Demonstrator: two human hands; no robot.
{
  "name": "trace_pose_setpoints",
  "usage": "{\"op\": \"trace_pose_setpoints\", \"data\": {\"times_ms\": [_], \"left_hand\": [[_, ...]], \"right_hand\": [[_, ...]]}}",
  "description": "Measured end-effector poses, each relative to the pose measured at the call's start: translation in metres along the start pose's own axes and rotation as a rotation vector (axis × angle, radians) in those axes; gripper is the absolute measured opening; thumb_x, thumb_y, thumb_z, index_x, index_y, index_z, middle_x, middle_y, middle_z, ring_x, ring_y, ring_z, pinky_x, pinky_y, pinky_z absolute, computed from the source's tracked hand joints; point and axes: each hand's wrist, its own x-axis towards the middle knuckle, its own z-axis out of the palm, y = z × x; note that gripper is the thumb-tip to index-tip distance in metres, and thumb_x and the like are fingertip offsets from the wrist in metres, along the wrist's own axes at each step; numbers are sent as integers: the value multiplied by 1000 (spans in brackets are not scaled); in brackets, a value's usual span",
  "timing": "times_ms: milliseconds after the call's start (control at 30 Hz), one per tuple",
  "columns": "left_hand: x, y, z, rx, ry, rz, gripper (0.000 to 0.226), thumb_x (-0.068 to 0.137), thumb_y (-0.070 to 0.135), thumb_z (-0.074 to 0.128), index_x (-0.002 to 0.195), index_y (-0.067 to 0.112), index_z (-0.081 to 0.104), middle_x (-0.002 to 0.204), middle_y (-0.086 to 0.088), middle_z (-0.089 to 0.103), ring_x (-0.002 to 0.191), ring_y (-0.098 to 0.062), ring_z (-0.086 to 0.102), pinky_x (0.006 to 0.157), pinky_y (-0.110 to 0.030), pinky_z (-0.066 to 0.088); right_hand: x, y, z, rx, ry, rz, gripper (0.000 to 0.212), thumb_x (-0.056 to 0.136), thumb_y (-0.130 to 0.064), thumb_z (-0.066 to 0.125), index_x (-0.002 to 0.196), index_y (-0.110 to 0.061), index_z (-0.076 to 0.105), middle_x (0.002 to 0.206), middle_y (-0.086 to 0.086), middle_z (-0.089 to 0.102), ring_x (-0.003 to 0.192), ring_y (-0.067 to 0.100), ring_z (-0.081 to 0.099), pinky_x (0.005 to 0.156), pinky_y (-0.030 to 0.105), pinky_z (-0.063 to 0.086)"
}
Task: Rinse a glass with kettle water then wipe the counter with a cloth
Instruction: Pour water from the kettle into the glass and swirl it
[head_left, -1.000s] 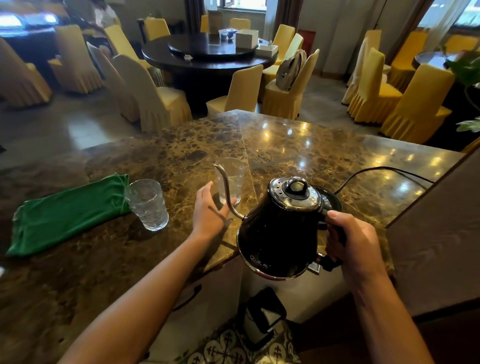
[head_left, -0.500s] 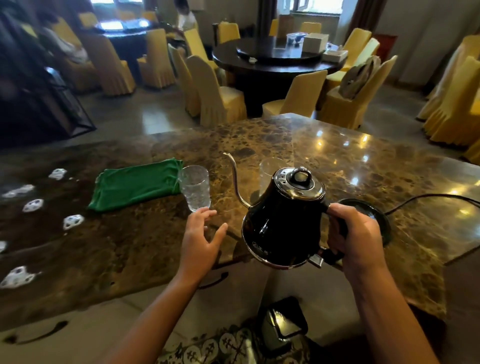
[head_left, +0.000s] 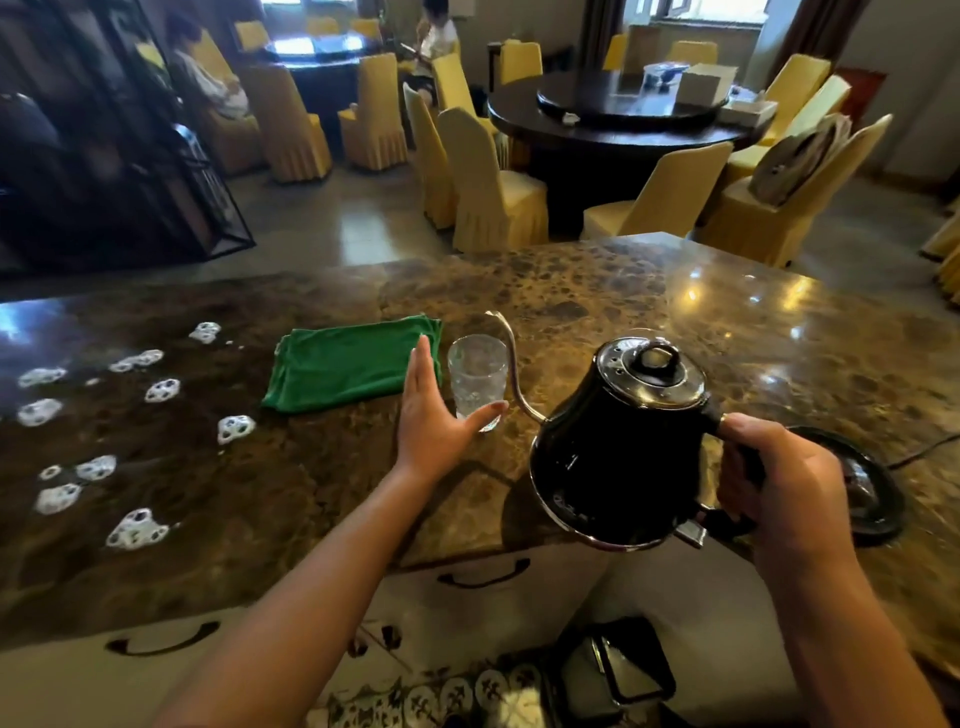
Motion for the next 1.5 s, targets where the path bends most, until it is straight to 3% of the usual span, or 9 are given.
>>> {"op": "trace_pose_setpoints", "data": {"times_ms": [100, 233, 300, 367, 600, 867, 1100, 1367, 1500], "left_hand": [[21, -5, 10, -110, -70, -24, 142, 61, 74, 79, 164, 24, -5, 172, -6, 11, 158, -23, 14, 126, -45, 21], [37, -14, 24, -194, -143, -41, 138, 65, 59, 89, 163, 30, -3, 160, -11, 42, 146, -23, 43, 118, -41, 39], [42, -20, 27, -177, -139, -11, 129, 64, 62, 89, 161, 30, 11, 146, -8, 57, 132, -18, 56, 110, -37, 47], [47, -24, 28, -186, -132, 19, 111, 63, 63, 89, 151, 25, 33, 126, -1, 65, 116, -14, 63, 102, -37, 54], [33, -27, 18, -220, -151, 73, 77, 68, 45, 93, 126, 19, 52, 110, 5, 67, 102, -5, 67, 96, -32, 56], [9, -34, -4, -146, -165, 106, 82, 62, 60, 91, 127, 24, 55, 116, 7, 71, 109, -8, 69, 97, -34, 58], [0, -33, -1, -158, -110, 103, 79, 63, 64, 87, 125, 27, 54, 112, 6, 72, 106, -9, 71, 95, -40, 59], [-4, -31, -1, -179, -94, 100, 78, 63, 62, 86, 126, 29, 53, 113, 9, 72, 106, -5, 71, 95, -33, 58], [-5, -29, -3, -156, -81, 106, 75, 62, 65, 85, 122, 35, 53, 112, 8, 72, 106, -5, 71, 94, -34, 58]], "right_hand": [[0, 6, 9, -4, 51, 11, 48, 92, -25, 62, 44, -22, 58, 46, -9, 36, 44, 12, 28, 48, 28, 24], [-1, 9, 19, 33, 119, 49, 34, 72, -40, 71, 50, -18, 56, 47, -3, 35, 48, 19, 26, 52, 43, 22], [-1, 10, 21, 30, 125, 39, 36, 79, -36, 70, 49, -20, 55, 46, -3, 34, 46, 19, 26, 52, 48, 20], [-1, 11, 21, 16, 139, 24, 44, 89, -27, 65, 46, -21, 54, 44, -6, 35, 41, 15, 27, 49, 39, 18], [11, 2, 17, -56, 130, -55, 40, 92, -20, 64, 53, -19, 68, 45, -8, 43, 40, 10, 34, 48, 25, 28], [30, -10, 10, -117, 6, -154, 41, 83, -31, 66, 45, -20, 53, 45, -7, 34, 42, 11, 24, 42, 22, 22], [41, -22, 0, -259, -57, -238, 46, 79, -37, 70, 53, -3, 52, 49, 2, 37, 47, 17, 30, 49, 27, 28], [47, -31, -9, -370, -69, -295, 50, 77, -43, 71, 51, -4, 52, 50, 9, 38, 45, 18, 30, 45, 22, 29], [51, -34, -9, -451, -102, -345, 54, 79, -41, 72, 55, 3, 52, 50, 19, 39, 50, 21, 33, 51, 39, 32]]}}
